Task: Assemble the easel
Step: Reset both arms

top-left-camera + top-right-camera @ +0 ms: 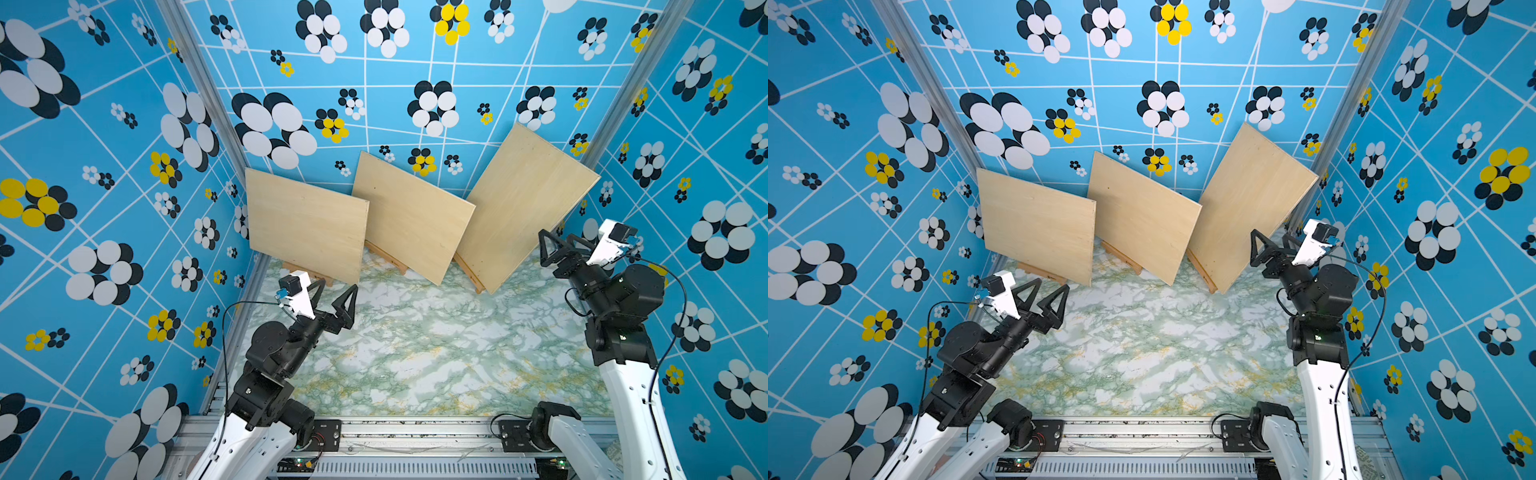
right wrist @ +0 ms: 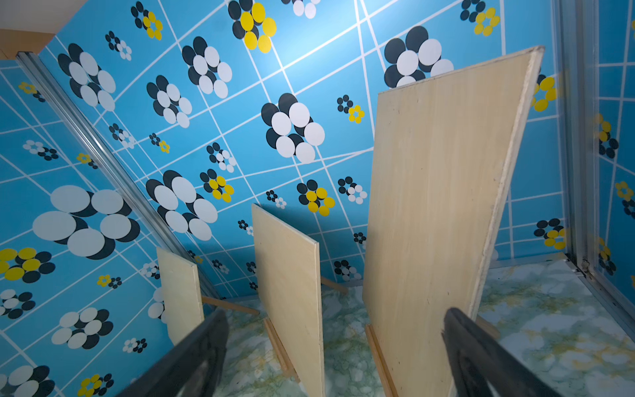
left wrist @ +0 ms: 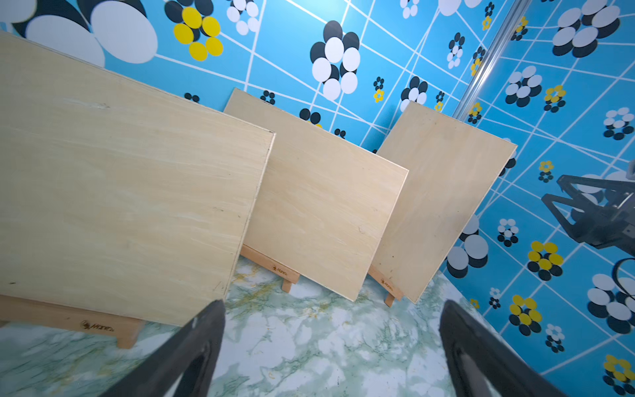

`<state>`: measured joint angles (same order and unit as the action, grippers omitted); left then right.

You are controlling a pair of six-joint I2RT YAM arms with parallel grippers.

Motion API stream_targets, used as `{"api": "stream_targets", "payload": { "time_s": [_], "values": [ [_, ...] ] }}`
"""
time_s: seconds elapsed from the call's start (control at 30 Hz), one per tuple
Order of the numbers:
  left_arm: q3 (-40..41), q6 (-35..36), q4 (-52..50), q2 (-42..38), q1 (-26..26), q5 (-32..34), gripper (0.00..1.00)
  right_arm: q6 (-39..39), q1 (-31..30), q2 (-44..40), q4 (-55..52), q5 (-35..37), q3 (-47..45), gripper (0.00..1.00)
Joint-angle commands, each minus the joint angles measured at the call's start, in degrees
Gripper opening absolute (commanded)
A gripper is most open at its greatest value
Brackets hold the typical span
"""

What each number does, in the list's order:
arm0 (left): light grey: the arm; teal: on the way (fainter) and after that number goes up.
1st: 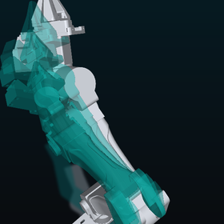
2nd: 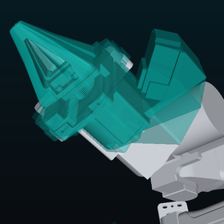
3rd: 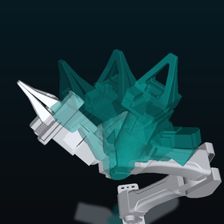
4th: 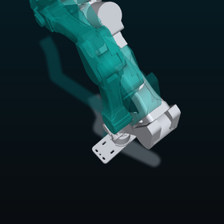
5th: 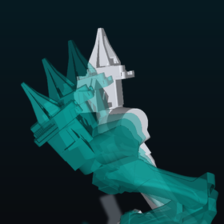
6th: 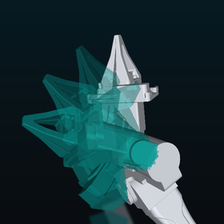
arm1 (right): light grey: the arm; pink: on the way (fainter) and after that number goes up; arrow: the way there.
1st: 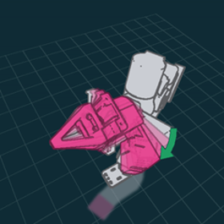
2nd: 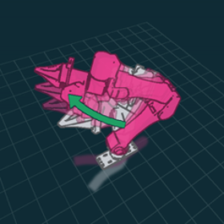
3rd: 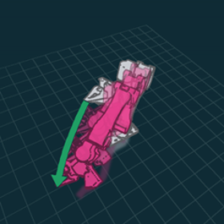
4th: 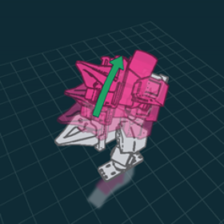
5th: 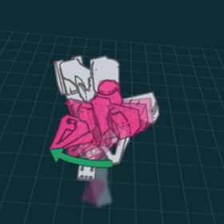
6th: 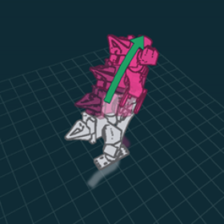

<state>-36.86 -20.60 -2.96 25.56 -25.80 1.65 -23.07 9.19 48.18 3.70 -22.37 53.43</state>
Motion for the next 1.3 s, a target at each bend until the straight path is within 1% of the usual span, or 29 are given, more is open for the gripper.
{"api": "stream_targets", "payload": {
  "time_s": [0.0,0.07,0.17,0.23,0.3,0.37,0.5,0.67,0.77,0.97,1.13,1.27],
  "values": [
    [0.2,3.2,-4.7,-1.8,0.7,6.3,0.99,2.5,-1.1,0.1,-3.6,1.0,1.5,0.99],
    [-0.2,4.2,-6.5,-2.3,0.7,8.0,0.99,3.6,-1.7,0.3,-5.0,1.7,1.7,0.99],
    [-1.1,5.3,-10.6,-2.5,0.6,13.6,0.99,5.7,-2.1,0.9,-7.0,0.0,1.3,0.99],
    [-1.4,5.0,-13.5,-2.9,0.7,18.5,0.99,6.8,-2.2,0.4,-4.9,-2.6,-0.8,0.99],
    [-1.3,4.6,-16.0,-3.3,0.7,22.9,0.99,5.6,-2.2,-0.4,-3.3,-1.0,-2.9,0.99],
    [-1.0,5.7,-17.3,-3.7,0.7,24.5,0.99,7.0,-2.2,-1.0,-1.6,-1.5,-5.0,0.99],
    [1.3,8.4,-16.9,-4.8,0.7,24.3,0.99,9.4,-2.2,-1.1,-1.7,-0.9,-7.0,0.99],
    [7.0,11.5,-10.0,-7.0,0.7,22.7,0.99,11.2,-2.2,-0.9,-1.3,0.0,-9.2,0.99],
    [9.7,11.5,-7.6,-7.4,0.7,23.2,0.99,11.8,-2.2,-0.7,-1.8,1.2,-10.6,0.99],
    [12.9,13.9,-4.7,-7.4,0.8,24.1,0.99,14.6,-2.2,0.1,-4.0,4.2,-12.2,0.99],
    [14.9,14.0,-2.1,-7.2,1.1,25.3,0.99,15.7,-2.2,1.3,-3.7,6.4,-14.3,0.99],
    [16.1,13.7,-0.7,-6.7,1.6,25.3,0.99,16.6,-2.2,2.9,-3.3,6.9,-15.3,0.99]
  ]
}}
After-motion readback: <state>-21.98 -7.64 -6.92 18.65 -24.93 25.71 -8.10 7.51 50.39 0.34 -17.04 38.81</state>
